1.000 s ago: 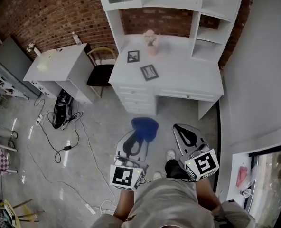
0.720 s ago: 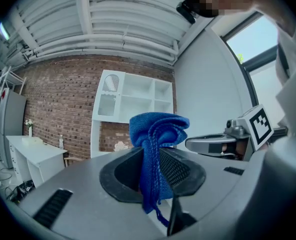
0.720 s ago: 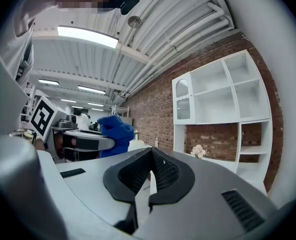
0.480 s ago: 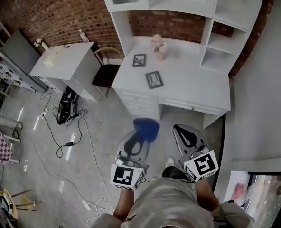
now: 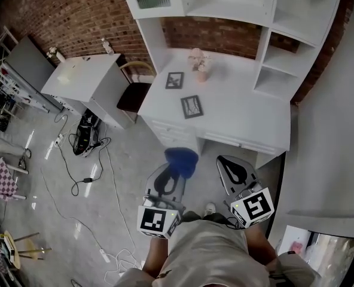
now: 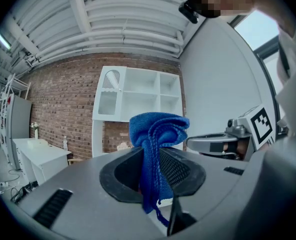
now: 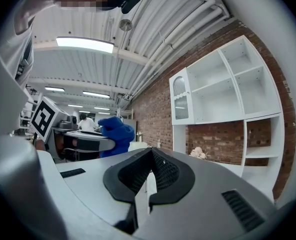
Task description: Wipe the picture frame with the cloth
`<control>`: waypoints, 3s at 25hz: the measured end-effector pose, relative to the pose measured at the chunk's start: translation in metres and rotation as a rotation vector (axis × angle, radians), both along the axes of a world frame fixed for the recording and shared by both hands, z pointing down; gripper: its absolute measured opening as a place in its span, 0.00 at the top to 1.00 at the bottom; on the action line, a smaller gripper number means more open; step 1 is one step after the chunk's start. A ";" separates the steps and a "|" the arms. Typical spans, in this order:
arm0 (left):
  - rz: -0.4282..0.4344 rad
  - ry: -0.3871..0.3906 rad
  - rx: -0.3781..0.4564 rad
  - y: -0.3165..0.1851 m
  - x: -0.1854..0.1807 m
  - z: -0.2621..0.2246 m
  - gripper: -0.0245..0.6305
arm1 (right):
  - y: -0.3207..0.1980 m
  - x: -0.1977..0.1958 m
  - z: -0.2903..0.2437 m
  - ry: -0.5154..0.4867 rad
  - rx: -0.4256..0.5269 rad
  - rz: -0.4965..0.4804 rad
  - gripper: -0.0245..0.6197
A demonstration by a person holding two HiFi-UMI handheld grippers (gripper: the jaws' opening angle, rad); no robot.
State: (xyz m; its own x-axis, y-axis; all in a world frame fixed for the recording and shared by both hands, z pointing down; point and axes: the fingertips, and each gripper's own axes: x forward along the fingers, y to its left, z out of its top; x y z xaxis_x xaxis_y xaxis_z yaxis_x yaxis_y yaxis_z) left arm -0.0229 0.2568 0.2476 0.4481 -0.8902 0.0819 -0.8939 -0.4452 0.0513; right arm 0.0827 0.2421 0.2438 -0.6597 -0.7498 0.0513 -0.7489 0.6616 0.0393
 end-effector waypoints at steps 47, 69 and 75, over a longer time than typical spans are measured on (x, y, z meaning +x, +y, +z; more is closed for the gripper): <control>0.090 0.038 -0.053 -0.259 -0.036 0.040 0.82 | -0.251 -0.051 0.049 0.115 -0.094 0.073 0.97; 0.124 -0.020 -0.095 -0.312 -0.046 0.090 0.82 | -0.300 -0.061 0.112 0.192 -0.206 0.117 0.97; 0.127 -0.037 -0.120 -0.321 -0.039 0.112 0.82 | -0.310 -0.052 0.130 0.200 -0.233 0.119 0.97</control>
